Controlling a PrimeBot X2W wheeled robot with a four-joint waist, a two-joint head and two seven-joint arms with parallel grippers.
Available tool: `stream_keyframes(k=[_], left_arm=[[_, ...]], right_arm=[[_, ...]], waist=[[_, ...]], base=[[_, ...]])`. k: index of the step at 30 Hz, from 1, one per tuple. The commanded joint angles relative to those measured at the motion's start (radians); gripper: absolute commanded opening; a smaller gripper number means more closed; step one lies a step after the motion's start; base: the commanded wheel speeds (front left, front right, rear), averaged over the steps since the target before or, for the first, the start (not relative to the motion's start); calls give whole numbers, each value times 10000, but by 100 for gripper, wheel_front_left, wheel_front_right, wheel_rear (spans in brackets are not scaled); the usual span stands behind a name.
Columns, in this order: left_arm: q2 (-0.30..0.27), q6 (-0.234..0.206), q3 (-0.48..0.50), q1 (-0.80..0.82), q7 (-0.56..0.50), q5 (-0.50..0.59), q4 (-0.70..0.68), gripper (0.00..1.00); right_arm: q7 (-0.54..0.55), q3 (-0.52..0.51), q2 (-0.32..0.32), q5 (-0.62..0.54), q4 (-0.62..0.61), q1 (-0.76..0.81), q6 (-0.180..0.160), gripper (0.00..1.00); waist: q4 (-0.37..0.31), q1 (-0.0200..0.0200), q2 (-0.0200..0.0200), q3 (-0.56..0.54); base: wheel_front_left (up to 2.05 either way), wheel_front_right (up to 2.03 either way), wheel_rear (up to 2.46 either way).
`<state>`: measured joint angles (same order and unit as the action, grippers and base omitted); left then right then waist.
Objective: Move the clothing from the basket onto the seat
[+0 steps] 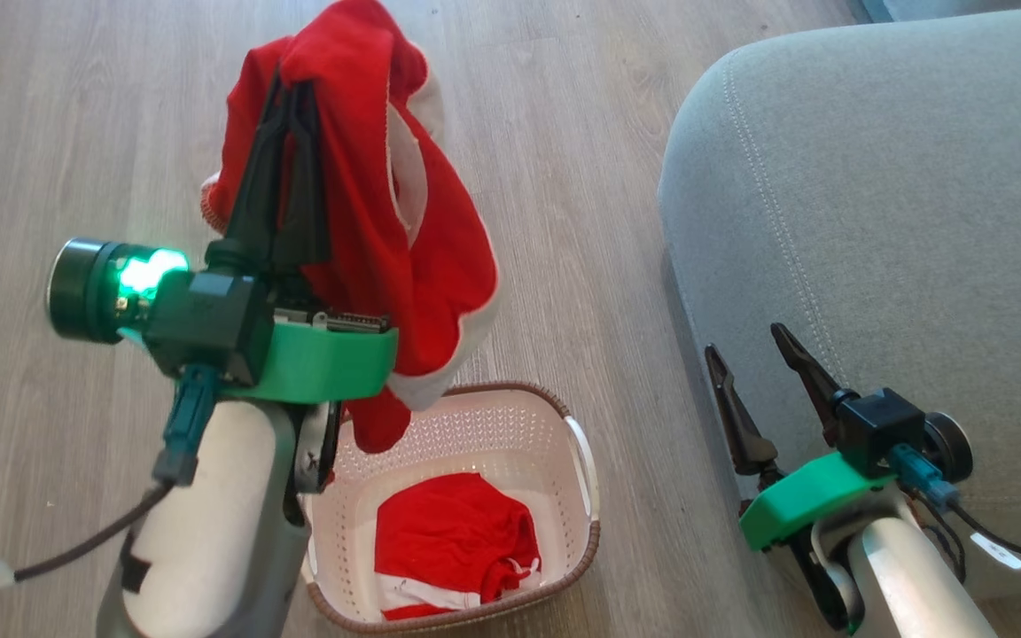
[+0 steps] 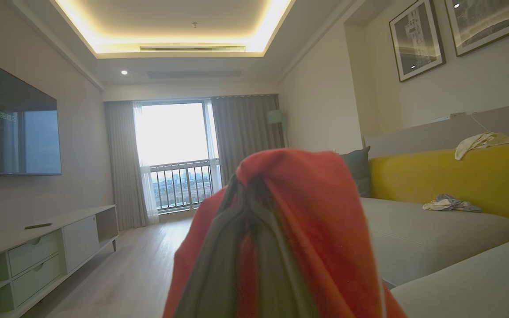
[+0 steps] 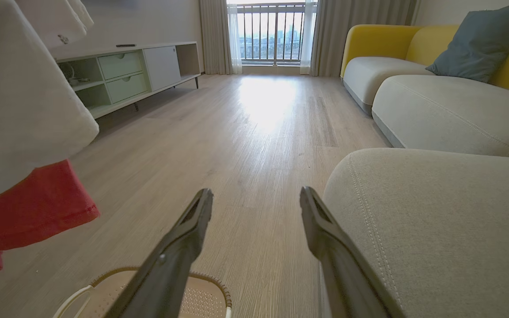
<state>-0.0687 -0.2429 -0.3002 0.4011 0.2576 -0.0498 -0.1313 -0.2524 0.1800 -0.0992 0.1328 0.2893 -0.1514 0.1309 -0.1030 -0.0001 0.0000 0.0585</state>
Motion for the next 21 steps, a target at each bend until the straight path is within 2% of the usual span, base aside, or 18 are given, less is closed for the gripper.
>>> stream_keyframes(k=[1, 9, 14, 21], left_arm=[[-73, 63, 240, 221, 41, 110, -448, 0], [43, 539, -301, -12, 41, 122, -55, 0], [87, 660, -535, -33, 41, 158, 206, 0], [121, 909, -920, 109, 41, 301, 571, 0]], right_arm=[[-93, 258, -6, 36, -312, -163, -2, 100], [-94, 543, -84, 185, -534, -179, -2, 100], [-94, 1047, -279, 407, -1047, -248, -2, 100], [-94, 2379, -1053, 1032, -2290, -506, -2, 100]], waist=[[-5, 1, 0, -7], [-35, 1, 0, -92], [-67, 1, 0, -118], [-97, 1, 0, -1]], base=[[0, 0, 0], [0, 0, 0], [0, 0, 0], [0, 0, 0]])
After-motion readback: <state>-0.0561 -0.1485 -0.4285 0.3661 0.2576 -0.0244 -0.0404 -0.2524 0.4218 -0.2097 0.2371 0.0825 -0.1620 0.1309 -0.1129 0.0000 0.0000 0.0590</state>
